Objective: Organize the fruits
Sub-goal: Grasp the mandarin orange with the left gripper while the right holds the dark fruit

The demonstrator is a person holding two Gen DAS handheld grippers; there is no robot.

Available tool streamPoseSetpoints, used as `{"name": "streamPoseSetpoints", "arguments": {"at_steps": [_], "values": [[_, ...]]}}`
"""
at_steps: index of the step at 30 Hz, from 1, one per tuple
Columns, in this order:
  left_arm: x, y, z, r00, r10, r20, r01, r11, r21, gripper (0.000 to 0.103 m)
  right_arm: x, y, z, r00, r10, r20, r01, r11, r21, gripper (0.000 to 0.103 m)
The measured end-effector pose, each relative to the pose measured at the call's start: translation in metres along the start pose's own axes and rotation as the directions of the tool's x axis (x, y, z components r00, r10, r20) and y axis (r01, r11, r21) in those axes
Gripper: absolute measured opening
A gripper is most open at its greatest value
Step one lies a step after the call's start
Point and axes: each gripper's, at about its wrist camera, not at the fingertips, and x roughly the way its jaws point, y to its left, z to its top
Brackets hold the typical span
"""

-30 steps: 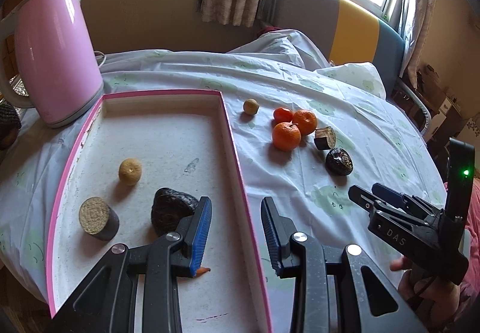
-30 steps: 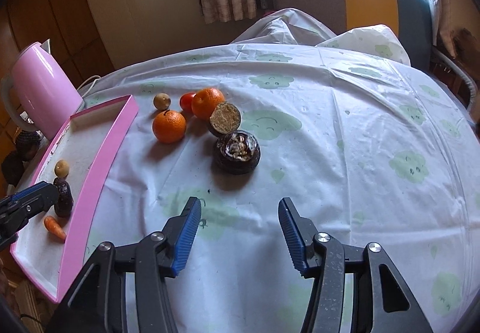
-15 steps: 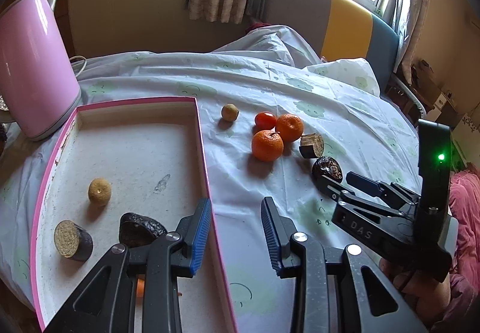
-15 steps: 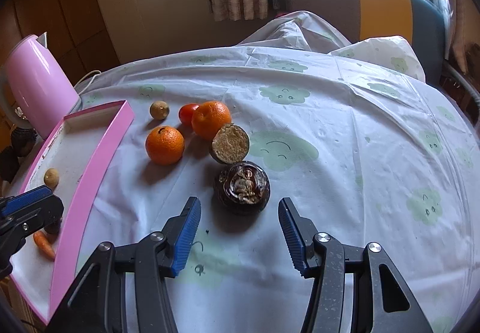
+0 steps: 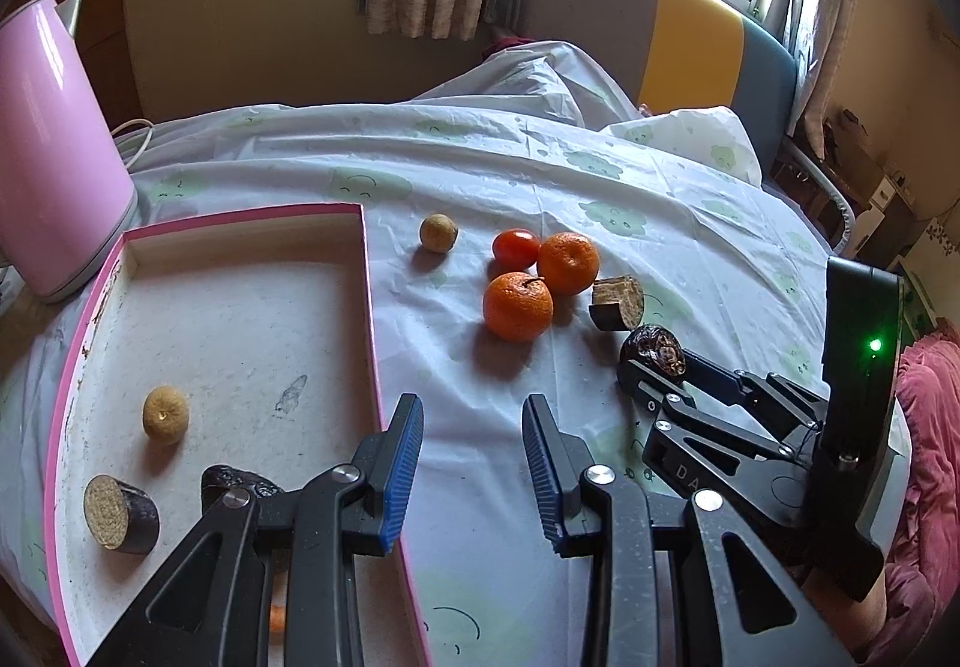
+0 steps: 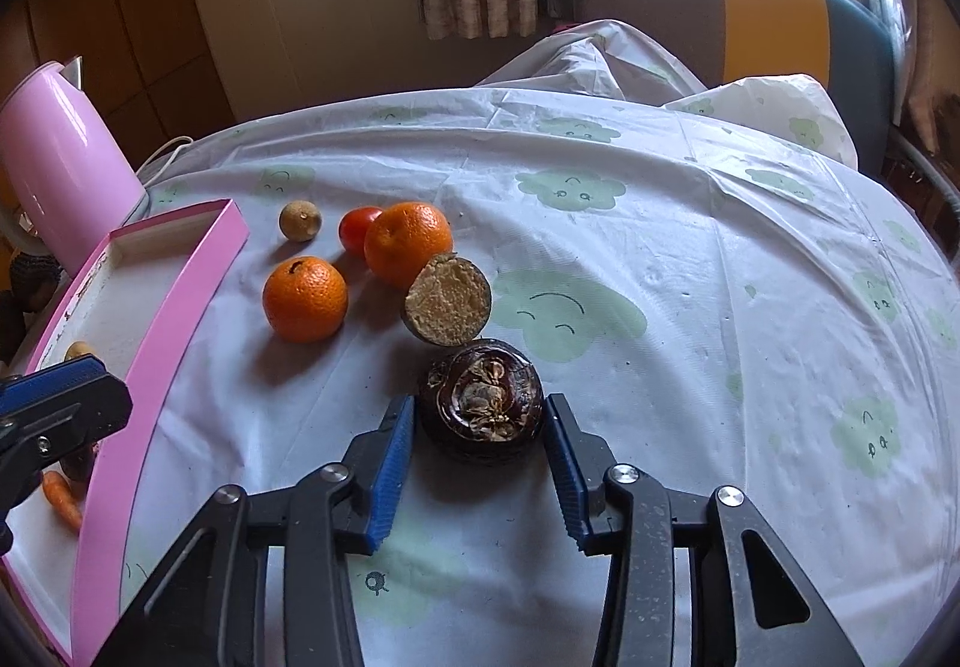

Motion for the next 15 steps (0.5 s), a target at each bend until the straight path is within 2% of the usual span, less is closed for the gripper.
{"name": "streamPoseSetpoints", "arguments": {"at_steps": [7,15], "values": [[0.009,-0.005,0.007,1.000,-0.001,-0.012,0.001,1.000,0.003,0.035,0.000,-0.003,-0.001,1.000,0.020,0.004,-0.020,1.000,0.016,0.044],[0.031,0.000,0.020,0.998,-0.040,-0.054,0.036,0.998,-0.061,0.035,0.002,-0.003,-0.002,1.000,0.026,0.003,-0.026,0.999,0.020,0.045]]}}
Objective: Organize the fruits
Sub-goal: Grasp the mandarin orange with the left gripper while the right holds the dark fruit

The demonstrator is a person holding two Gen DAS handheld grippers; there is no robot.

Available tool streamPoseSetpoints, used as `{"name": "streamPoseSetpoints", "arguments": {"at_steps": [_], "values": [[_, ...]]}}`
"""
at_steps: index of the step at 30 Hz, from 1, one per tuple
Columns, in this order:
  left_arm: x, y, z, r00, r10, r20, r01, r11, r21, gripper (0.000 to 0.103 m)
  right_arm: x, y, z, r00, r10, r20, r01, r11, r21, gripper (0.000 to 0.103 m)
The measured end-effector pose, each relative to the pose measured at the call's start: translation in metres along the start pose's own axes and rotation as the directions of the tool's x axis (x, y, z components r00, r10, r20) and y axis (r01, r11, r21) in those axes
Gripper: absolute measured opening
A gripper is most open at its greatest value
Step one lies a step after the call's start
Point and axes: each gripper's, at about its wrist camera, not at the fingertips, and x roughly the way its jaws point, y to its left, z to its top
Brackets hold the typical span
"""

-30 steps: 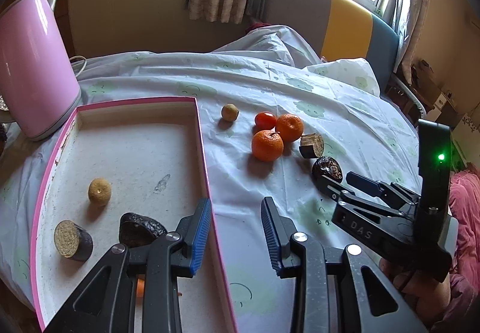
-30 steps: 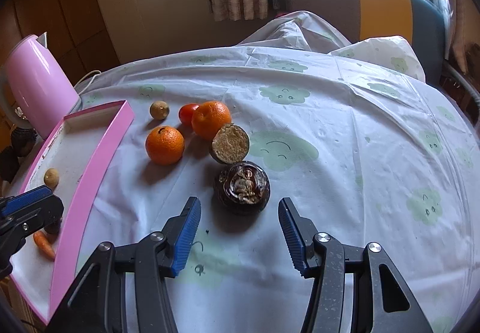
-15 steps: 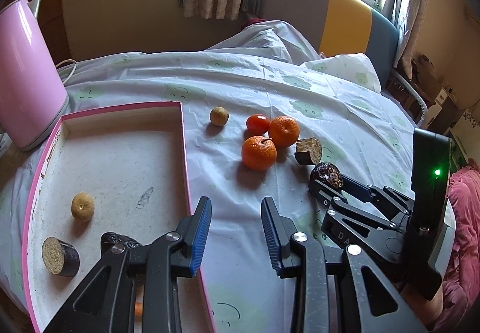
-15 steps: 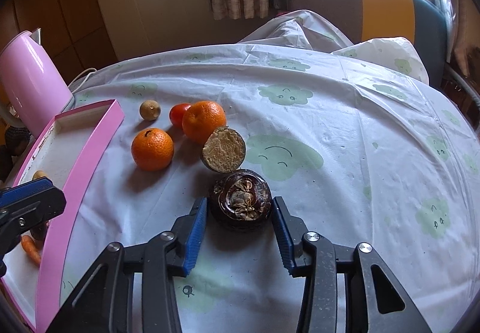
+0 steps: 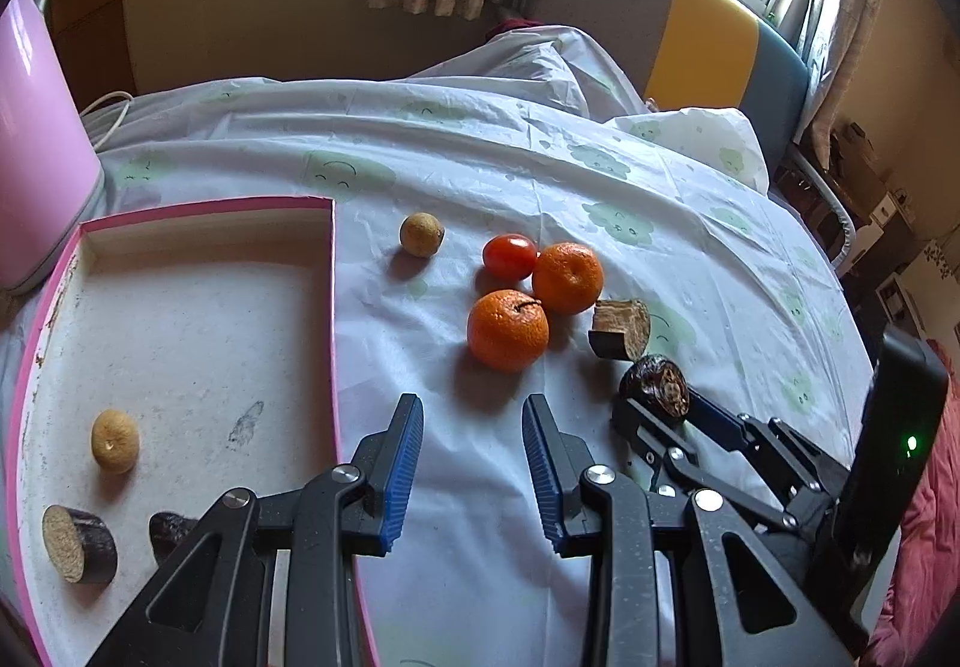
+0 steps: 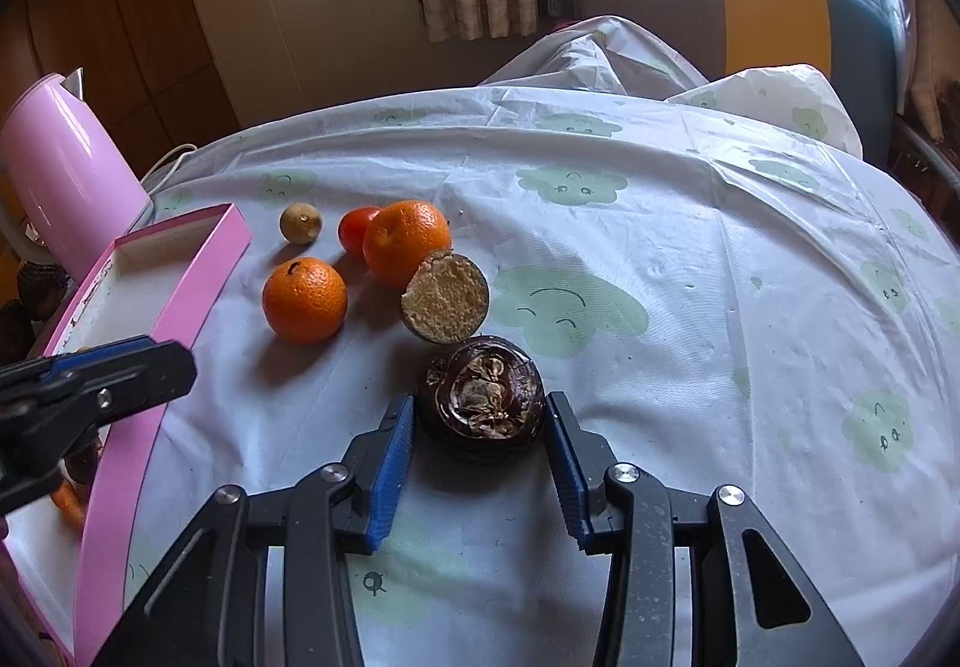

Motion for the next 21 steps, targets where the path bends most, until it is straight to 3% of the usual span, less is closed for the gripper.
{"name": "streamPoseSetpoints", "arguments": {"at_steps": [10,14,21], "values": [[0.016,-0.005,0.012,1.000,-0.006,-0.018,0.006,1.000,0.011,0.035,0.002,0.005,-0.001,1.000,-0.015,-0.007,0.015,1.000,-0.027,0.049],[0.024,-0.013,0.016,1.000,-0.011,-0.022,0.011,1.000,0.025,0.035,0.001,0.006,-0.002,0.999,-0.037,0.003,0.037,0.999,-0.030,0.044],[0.044,-0.022,0.027,0.999,0.007,-0.034,-0.007,1.000,0.021,0.038,0.002,0.005,-0.003,1.000,-0.026,0.002,0.026,0.999,-0.030,0.047]]}}
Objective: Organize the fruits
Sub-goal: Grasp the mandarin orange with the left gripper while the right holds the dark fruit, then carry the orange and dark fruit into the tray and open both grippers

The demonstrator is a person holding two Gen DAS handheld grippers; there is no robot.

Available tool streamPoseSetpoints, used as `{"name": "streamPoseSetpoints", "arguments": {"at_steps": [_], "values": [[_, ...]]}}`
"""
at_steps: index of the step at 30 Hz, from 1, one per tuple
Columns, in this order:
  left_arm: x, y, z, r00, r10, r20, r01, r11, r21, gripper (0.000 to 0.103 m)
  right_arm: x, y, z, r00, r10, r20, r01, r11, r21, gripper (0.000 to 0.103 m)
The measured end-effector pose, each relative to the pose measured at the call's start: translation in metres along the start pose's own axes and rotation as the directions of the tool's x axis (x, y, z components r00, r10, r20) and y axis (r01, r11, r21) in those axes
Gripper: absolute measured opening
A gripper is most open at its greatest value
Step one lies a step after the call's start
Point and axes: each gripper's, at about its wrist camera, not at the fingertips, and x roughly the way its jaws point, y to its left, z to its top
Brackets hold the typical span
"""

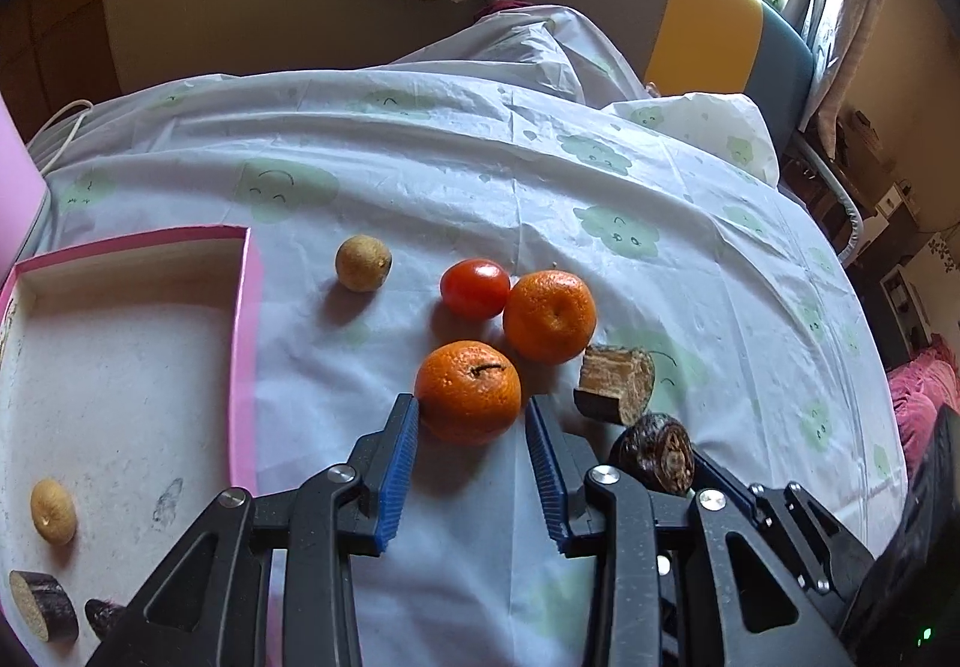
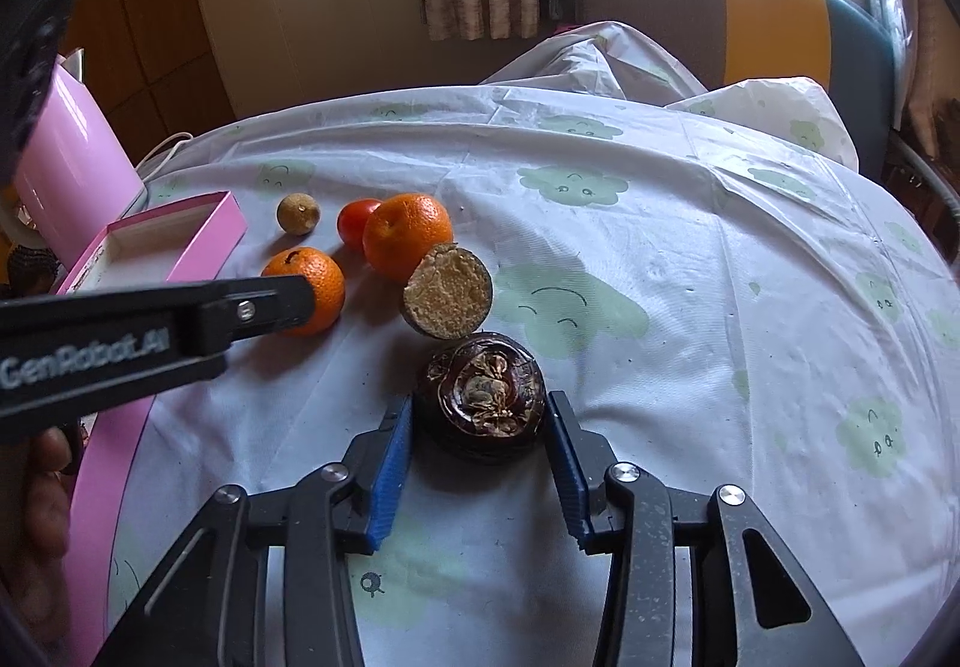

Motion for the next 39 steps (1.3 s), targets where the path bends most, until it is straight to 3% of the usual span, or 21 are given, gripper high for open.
{"name": "streamPoseSetpoints", "arguments": {"at_steps": [7,11,17,29,39], "values": [[0.017,0.000,0.003,1.000,-0.004,-0.028,0.004,1.000,-0.010,0.041,0.000,0.002,0.000,1.000,0.017,-0.001,-0.017,1.000,-0.010,0.054],[0.017,-0.002,-0.003,1.000,0.008,-0.001,-0.008,1.000,0.012,0.039,-0.001,-0.001,-0.001,1.000,-0.001,0.010,0.001,1.000,0.004,0.045],[0.008,0.003,-0.009,0.999,0.032,0.012,-0.032,0.999,0.011,0.038,-0.001,0.000,-0.001,1.000,-0.013,0.011,0.013,1.000,-0.006,0.044],[-0.046,0.006,-0.025,0.993,0.045,0.108,-0.048,0.999,0.017,0.038,-0.002,0.001,-0.001,1.000,-0.016,0.014,0.016,1.000,-0.009,0.044],[-0.093,0.040,-0.041,0.977,0.111,0.179,-0.106,0.994,-0.037,0.038,-0.005,0.001,-0.001,1.000,-0.019,0.006,0.019,1.000,-0.016,0.043]]}}
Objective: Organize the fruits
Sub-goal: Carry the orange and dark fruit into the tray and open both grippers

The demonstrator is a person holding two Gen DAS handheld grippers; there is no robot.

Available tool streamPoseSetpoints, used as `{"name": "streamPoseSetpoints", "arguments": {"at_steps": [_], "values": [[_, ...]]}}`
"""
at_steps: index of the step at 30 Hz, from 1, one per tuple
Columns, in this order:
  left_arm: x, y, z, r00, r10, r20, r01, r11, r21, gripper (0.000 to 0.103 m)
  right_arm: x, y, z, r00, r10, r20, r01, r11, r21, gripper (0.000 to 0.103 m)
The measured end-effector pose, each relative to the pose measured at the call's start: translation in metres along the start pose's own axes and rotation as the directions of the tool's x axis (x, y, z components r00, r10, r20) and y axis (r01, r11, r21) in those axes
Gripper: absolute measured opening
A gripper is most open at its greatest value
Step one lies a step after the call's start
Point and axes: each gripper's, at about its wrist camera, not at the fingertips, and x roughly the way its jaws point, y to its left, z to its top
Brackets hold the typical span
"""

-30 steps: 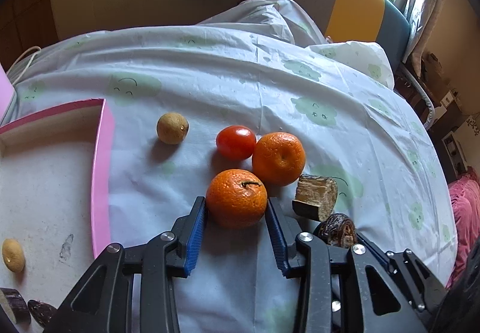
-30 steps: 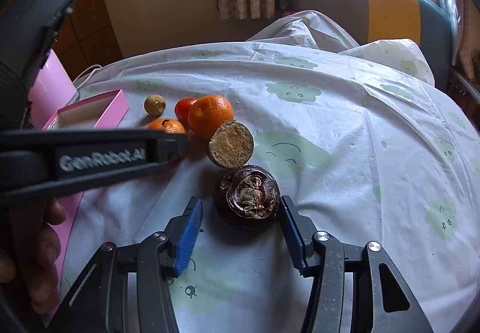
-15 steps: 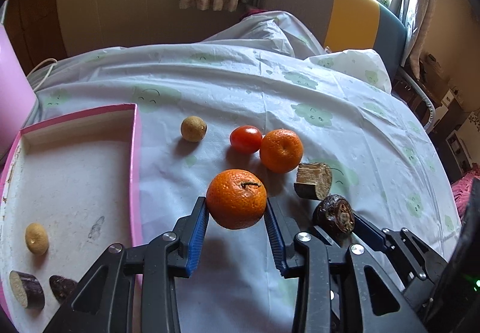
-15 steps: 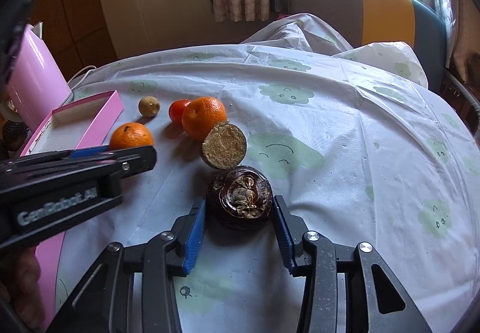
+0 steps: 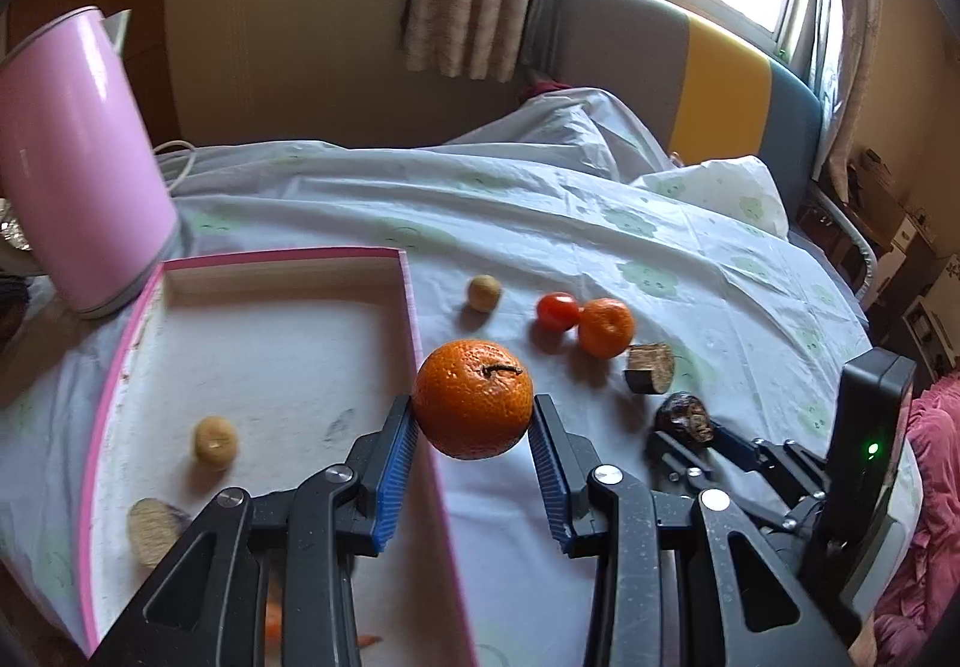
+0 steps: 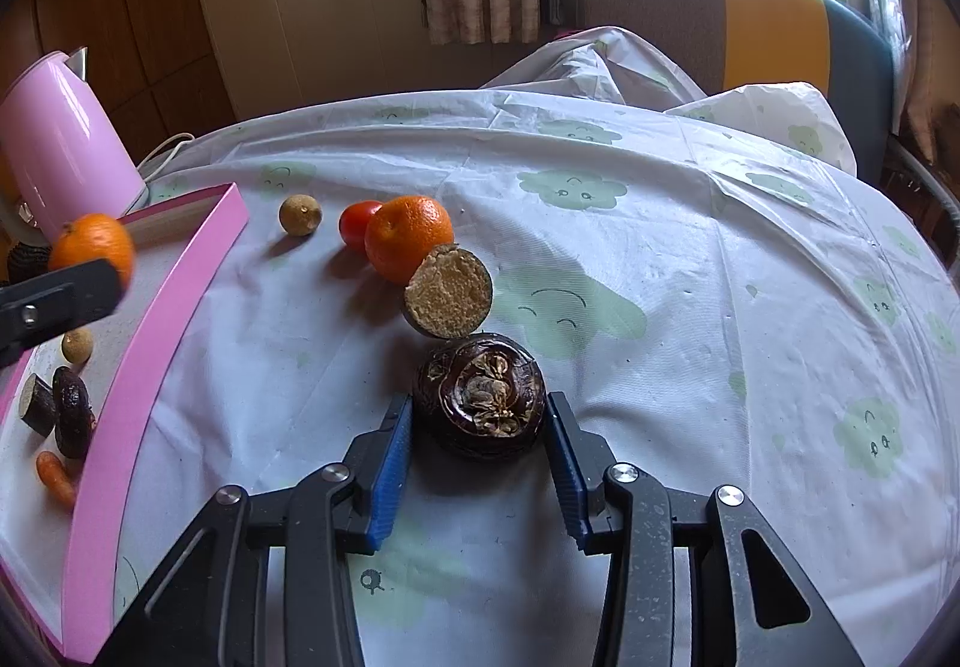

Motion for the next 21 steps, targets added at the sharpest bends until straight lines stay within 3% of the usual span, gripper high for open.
{"name": "streamPoseSetpoints", "arguments": {"at_steps": [10,21], "values": [[-0.019,0.042,-0.020,0.998,0.064,0.017,-0.062,0.996,-0.064,0.038,-0.030,0.016,-0.004,0.999,0.020,0.039,-0.019,1.000,-0.016,0.043],[-0.038,0.086,-0.038,0.992,0.125,0.019,-0.121,0.984,-0.134,0.039,-0.057,0.076,0.016,0.984,0.157,0.085,-0.147,0.982,-0.118,0.043]]}}
